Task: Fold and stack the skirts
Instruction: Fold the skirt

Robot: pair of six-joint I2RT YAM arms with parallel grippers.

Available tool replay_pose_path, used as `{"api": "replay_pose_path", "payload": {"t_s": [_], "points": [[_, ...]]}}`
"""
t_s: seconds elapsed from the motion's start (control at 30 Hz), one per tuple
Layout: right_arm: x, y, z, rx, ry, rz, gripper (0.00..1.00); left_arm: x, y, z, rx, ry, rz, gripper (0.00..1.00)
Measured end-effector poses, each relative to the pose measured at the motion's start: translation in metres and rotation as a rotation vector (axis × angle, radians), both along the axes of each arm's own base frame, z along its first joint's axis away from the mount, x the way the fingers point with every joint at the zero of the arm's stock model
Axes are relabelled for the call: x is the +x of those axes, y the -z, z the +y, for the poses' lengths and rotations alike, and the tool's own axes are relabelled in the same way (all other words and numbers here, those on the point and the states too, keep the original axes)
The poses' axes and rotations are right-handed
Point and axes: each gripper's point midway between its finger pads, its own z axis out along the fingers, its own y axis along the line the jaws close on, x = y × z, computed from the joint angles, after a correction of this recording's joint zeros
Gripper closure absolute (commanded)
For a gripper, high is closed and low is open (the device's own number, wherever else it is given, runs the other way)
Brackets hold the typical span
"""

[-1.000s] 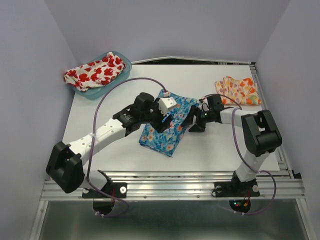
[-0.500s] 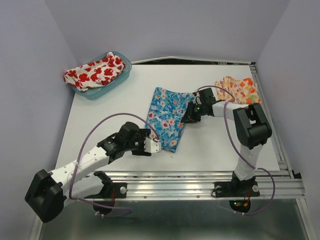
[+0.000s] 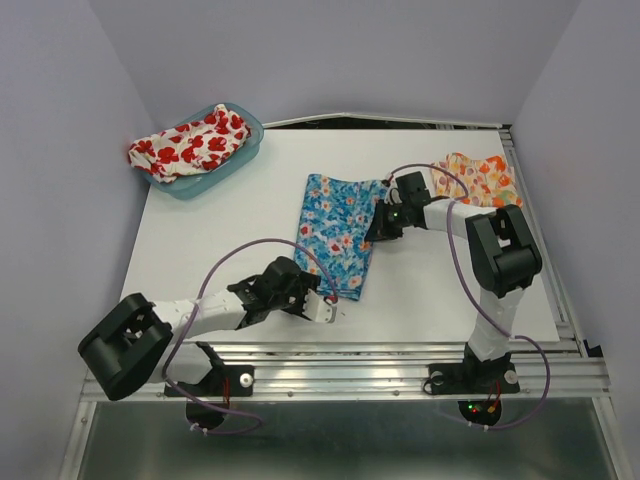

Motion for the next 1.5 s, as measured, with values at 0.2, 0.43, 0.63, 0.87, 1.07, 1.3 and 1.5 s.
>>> {"api": "replay_pose_path", "payload": {"t_s": [0.2, 0.43, 0.63, 0.87, 1.07, 1.3, 1.5], "points": [[0.007, 0.000, 0.001, -0.011, -0.019, -0.024, 0.84, 0.001, 0.010, -0.010, 0.018, 0.048, -0.032, 0.51], [0.009, 0.001, 0.002, -0.025, -0.037, -0.044, 0.88, 0.019, 0.016, -0.025, 0.057, 0.042, -0.035, 0.76], [0.011, 0.001, 0.002, -0.046, -0.063, -0.071, 0.90, 0.020, 0.019, -0.028, 0.081, 0.004, 0.038, 1.00], [0.011, 0.001, 0.003, -0.075, -0.104, -0.107, 0.90, 0.002, -0.004, -0.033, 0.066, 0.016, 0.167, 1.00], [0.007, 0.000, 0.002, -0.098, -0.137, -0.130, 0.90, -0.012, -0.012, -0.038, 0.058, 0.040, 0.260, 1.00], [-0.011, 0.001, 0.001, -0.114, -0.195, -0.127, 0.91, -0.030, -0.004, -0.039, 0.092, 0.071, 0.402, 1.00], [-0.020, -0.001, -0.003, -0.136, -0.237, -0.121, 0.81, -0.042, 0.001, -0.033, 0.117, 0.080, 0.468, 1.00]]}}
